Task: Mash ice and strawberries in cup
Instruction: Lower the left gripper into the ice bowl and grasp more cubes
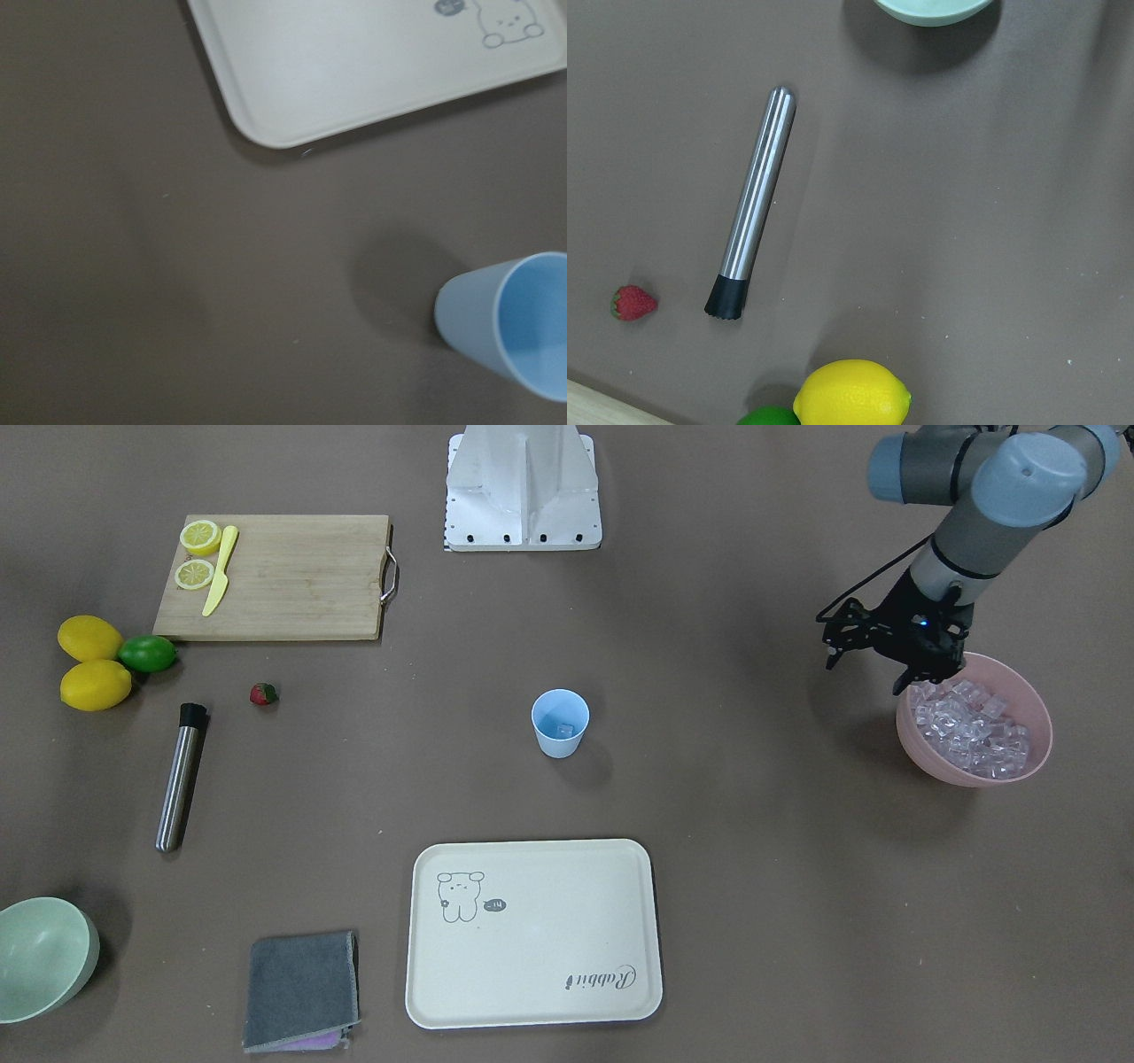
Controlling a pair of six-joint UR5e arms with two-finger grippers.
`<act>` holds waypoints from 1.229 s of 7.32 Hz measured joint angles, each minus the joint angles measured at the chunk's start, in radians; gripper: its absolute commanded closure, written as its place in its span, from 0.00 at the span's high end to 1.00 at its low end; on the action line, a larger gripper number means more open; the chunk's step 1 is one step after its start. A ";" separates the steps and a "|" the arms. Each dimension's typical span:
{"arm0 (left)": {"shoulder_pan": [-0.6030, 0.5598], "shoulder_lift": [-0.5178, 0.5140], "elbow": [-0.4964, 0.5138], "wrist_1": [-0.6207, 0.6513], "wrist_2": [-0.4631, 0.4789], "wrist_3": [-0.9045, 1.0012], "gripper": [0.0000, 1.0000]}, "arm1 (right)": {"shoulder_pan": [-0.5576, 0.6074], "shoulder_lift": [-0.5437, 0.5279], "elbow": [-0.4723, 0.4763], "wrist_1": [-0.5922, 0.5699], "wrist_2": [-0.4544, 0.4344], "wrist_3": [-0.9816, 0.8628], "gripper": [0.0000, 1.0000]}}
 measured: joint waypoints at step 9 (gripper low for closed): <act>-0.093 0.193 0.118 -0.269 -0.006 -0.313 0.76 | -0.002 -0.003 0.008 0.000 -0.003 0.000 1.00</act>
